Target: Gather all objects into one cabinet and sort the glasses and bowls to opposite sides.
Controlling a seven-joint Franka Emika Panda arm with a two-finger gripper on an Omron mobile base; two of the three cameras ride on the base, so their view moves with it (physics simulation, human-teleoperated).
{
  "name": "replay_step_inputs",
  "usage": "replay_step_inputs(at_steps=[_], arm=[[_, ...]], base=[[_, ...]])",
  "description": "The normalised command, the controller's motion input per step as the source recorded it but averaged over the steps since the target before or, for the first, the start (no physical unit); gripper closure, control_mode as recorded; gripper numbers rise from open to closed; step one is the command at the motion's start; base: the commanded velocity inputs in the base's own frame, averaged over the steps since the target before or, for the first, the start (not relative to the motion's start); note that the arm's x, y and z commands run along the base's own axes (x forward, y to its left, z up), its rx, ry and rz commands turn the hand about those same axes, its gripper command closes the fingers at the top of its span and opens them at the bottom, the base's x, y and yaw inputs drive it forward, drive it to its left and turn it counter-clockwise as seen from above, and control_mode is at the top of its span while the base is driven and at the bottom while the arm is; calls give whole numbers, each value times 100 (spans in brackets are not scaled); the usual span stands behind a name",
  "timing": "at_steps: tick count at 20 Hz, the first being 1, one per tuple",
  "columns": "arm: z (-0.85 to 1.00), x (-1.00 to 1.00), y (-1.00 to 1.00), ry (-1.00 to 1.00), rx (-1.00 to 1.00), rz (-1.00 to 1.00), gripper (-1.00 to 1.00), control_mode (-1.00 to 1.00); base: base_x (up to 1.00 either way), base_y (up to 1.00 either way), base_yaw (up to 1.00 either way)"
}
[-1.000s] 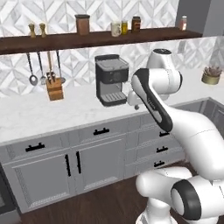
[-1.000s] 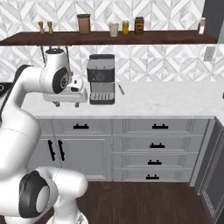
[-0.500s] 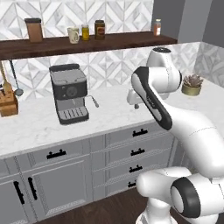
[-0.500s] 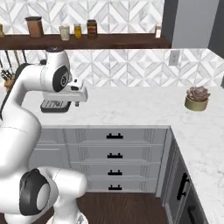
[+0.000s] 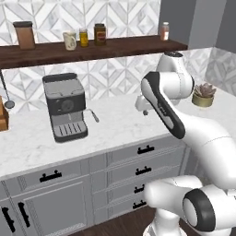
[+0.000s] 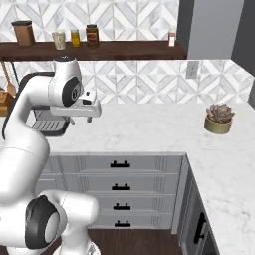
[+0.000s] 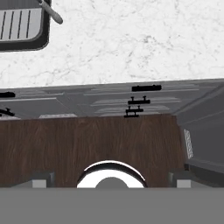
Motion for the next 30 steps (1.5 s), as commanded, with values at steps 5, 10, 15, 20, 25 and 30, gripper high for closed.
replay_step_inputs(at_steps=[5, 10, 15, 20, 25, 30], arm=[[0, 0, 0, 0, 0, 0, -100, 100], [0, 0, 0, 0, 0, 0, -100, 100], [0, 0, 0, 0, 0, 0, -100, 100], [0, 0, 0, 0, 0, 0, -100, 100], [0, 0, 0, 0, 0, 0, -100, 100], [0, 0, 0, 0, 0, 0, -100, 100]], base=[[23, 54, 0], [34, 20, 0], [86, 6, 0], [31, 3, 0], [0, 0, 0], [0, 0, 0]])
